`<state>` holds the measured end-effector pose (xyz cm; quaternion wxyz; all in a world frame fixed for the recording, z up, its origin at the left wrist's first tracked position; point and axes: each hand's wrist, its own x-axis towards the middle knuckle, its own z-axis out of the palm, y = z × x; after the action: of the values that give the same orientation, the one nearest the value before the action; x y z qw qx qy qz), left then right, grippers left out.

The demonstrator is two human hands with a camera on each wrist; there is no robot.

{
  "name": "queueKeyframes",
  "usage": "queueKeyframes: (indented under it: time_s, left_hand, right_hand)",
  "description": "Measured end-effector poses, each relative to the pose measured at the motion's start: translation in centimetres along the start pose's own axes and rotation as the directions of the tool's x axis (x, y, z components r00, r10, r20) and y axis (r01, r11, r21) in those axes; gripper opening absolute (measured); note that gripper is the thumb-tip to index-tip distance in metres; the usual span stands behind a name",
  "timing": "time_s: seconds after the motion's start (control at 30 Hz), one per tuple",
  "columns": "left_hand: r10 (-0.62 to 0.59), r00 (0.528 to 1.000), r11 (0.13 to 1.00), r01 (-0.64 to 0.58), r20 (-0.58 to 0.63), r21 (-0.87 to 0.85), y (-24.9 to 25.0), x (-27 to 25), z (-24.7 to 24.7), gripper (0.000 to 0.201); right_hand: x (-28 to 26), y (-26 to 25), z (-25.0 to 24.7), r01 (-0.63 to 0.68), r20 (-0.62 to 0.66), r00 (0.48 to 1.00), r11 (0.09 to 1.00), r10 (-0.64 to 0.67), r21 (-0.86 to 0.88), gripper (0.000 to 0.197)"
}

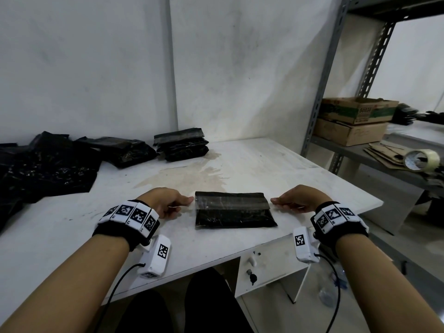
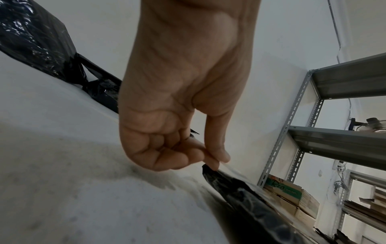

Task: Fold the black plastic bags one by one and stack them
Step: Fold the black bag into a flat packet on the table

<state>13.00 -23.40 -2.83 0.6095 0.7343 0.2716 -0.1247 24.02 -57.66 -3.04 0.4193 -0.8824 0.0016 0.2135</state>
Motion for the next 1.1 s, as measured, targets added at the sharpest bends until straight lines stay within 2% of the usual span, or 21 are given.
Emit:
queueKeyframes:
  time_s: [0.17,0.27,0.5,0.67,0.8,0.87,0.97,1.1]
  left_hand:
    - [-0.001,1.000,1.000,0.001,0.002,0.001,-0.1,0.2,0.0,0.026]
    - [-0.005,1.000,1.000,0.005,0.002,0.017,0.0,0.3,0.0,0.021]
    - [-0.024,1.000,0.997,0.024,-0.009,0.073,-0.2,0.5,0.1,0.017]
    - [-0.032,0.999,0.995,0.034,-0.026,0.097,-0.1,0.5,0.4,0.010]
    - [-0.023,0.999,0.993,0.028,-0.048,0.112,-0.3,0.8,0.6,0.014]
    - [-0.028,0.998,0.994,0.033,-0.049,0.100,-0.4,0.8,0.6,0.017]
    - [-0.048,0.999,0.997,0.048,0.001,0.062,-0.1,0.2,0.7,0.028]
    - [0.001,1.000,1.000,-0.001,0.006,0.003,0.3,-0.3,1.2,0.043]
  right_hand:
    - [-0.1,0.0,0.0,0.001,0.011,1.000,1.000,-0.001,0.001,0.021]
    - [0.0,0.0,0.1,0.005,-0.006,1.000,1.000,-0.005,-0.016,0.021]
    - [0.3,-0.3,1.0,0.002,-0.051,0.999,0.993,-0.008,-0.119,0.029]
    - [0.1,-0.5,1.2,0.019,-0.069,0.997,0.982,-0.032,-0.189,0.025]
    - [-0.2,-0.8,1.4,0.016,-0.056,0.998,0.975,-0.029,-0.223,0.022]
    - [-0.1,-1.0,1.3,0.001,-0.023,1.000,0.978,-0.006,-0.208,0.030]
    - [-0.1,-1.2,1.3,-0.019,-0.006,1.000,0.983,0.018,-0.181,0.054]
    - [0.0,-1.0,1.9,-0.010,-0.061,0.998,0.966,-0.006,-0.257,0.061]
